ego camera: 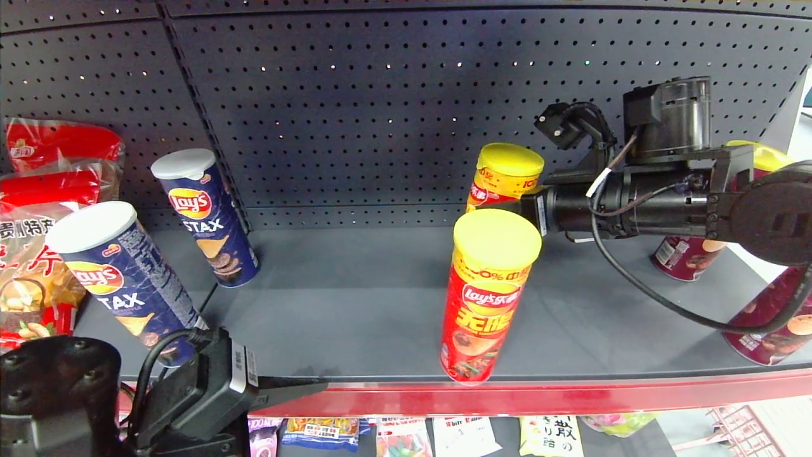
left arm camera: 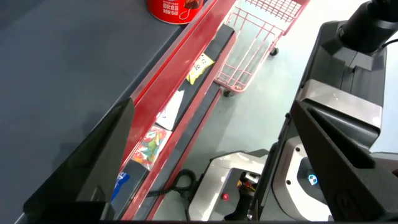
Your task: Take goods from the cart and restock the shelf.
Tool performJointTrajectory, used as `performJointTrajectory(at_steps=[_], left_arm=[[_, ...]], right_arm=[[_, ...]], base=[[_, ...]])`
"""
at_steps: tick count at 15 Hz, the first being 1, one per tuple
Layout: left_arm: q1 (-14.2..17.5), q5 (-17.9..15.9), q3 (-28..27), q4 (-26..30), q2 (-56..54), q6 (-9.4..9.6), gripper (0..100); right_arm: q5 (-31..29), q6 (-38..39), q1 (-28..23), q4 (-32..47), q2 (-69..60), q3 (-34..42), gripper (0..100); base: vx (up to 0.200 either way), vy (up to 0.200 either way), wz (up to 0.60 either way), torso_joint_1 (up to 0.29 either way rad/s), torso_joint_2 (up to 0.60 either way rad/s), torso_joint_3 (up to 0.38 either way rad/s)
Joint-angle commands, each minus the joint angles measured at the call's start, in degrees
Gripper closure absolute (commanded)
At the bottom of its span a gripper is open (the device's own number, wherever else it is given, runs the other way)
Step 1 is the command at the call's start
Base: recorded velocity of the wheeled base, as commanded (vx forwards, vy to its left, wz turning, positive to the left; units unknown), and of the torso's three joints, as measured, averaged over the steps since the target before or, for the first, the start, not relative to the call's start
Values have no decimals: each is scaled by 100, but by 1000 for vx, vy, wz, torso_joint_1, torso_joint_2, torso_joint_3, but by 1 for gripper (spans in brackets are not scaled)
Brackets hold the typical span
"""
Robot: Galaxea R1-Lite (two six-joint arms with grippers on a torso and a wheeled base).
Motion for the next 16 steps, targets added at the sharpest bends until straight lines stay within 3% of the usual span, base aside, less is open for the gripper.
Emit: performJointTrajectory(at_steps=[1,11,12,16], left_arm=[[4,-7,0,-2,7,-1,0],[4,-7,-9,-2,16,8,0],[4,-7,-9,-2,16,8,0],[4,-7,-9,-2,16,-1,0]], right_arm=[[-10,1,58,-1,-10,29,100],[-89,-8,128,-10,17,99,100],[-89,-8,128,-19,17,117,0],[-97,-8,128,-19,-36,161,0]], base=[[0,0,0,0,0,0],[0,0,0,0,0,0],[0,0,0,0,0,0],[0,0,0,0,0,0]])
